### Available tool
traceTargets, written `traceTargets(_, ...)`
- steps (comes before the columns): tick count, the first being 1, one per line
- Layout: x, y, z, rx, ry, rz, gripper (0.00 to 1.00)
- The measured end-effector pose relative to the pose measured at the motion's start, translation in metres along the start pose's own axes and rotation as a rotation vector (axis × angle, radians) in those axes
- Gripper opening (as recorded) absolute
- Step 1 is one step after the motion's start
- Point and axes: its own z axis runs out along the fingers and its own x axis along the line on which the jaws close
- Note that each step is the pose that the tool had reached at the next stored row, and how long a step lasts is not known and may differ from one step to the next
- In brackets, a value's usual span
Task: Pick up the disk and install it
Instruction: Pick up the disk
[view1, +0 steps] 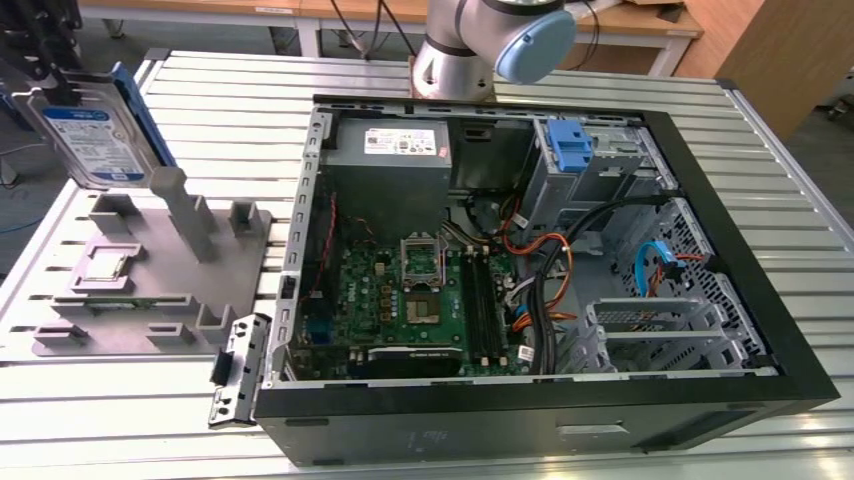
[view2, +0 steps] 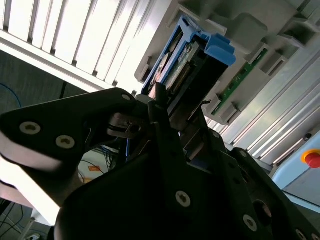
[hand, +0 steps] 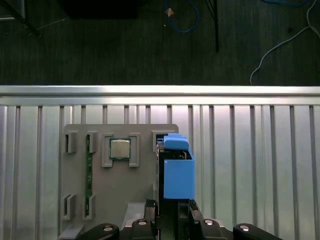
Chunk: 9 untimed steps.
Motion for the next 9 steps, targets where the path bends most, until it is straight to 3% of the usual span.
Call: traceTargets(9,-0.0007,0.0006,-0.0147,0.0002,-0.0001,0.000,0.35)
